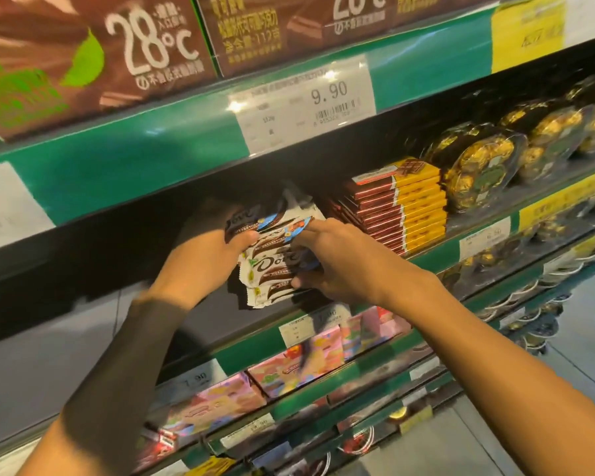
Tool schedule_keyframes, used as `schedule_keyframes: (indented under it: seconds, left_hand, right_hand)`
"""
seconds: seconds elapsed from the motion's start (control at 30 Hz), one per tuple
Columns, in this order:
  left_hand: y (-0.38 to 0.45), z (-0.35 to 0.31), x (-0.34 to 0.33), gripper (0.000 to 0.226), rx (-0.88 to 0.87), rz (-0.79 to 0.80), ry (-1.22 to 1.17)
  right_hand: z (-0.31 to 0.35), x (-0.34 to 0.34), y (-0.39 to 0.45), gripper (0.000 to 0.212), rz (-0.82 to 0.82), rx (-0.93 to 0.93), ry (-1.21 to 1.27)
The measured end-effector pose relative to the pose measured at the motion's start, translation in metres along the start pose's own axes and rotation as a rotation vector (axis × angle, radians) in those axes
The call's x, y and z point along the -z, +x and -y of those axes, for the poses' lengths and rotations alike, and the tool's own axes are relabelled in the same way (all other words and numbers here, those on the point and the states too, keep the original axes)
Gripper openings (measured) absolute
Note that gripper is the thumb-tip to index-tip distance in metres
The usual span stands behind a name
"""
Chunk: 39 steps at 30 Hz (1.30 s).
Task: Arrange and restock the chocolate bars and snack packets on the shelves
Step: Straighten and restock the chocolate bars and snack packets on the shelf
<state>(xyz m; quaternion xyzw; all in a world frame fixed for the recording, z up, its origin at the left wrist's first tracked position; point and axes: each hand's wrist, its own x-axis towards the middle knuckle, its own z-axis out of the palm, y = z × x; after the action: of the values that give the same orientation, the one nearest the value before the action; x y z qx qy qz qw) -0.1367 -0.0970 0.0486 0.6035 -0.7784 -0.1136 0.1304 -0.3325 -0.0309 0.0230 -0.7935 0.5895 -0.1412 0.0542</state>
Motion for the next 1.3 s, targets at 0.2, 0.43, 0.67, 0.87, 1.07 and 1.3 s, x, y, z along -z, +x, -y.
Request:
schedule_keyframes:
  seconds: [0.2, 0.43, 0.67, 0.87, 1.07, 1.3]
  left_hand:
    - [-0.035, 0.022, 0.018, 0.032, 0.015, -0.137, -0.386]
    - [-0.127, 0.090, 0.024, 0.025, 0.144, -0.262, -0.853]
    - [-0.237, 0.145, 0.003, 0.032, 0.399, -0.500, -0.818]
    - [-0.333, 0.174, -0.015, 0.021, 0.686, -0.731, -0.922]
    - [-0.419, 0.206, -0.023, 0.022, 0.904, -0.877, -0.829]
    - [-0.526, 0.273, -0.010, 0.022, 1.011, -1.042, -0.841]
  right_hand:
    - [0.013, 0.011, -0.012, 0.033, -0.094, -0.041, 0.125]
    - [0.070, 0.000, -0.035, 0.065, -0.187, -0.092, 0.398]
    - [0.145, -0.064, -0.025, 0.030, 0.055, -0.009, 0.734]
    - [0.214, -0.117, -0.028, 0.031, 0.281, 0.154, 0.794]
    - [0.296, -0.161, -0.043, 0.030, 0.424, 0.307, 0.753]
    - [0.430, -0.207, -0.067, 0.034, 0.551, 0.402, 0.778]
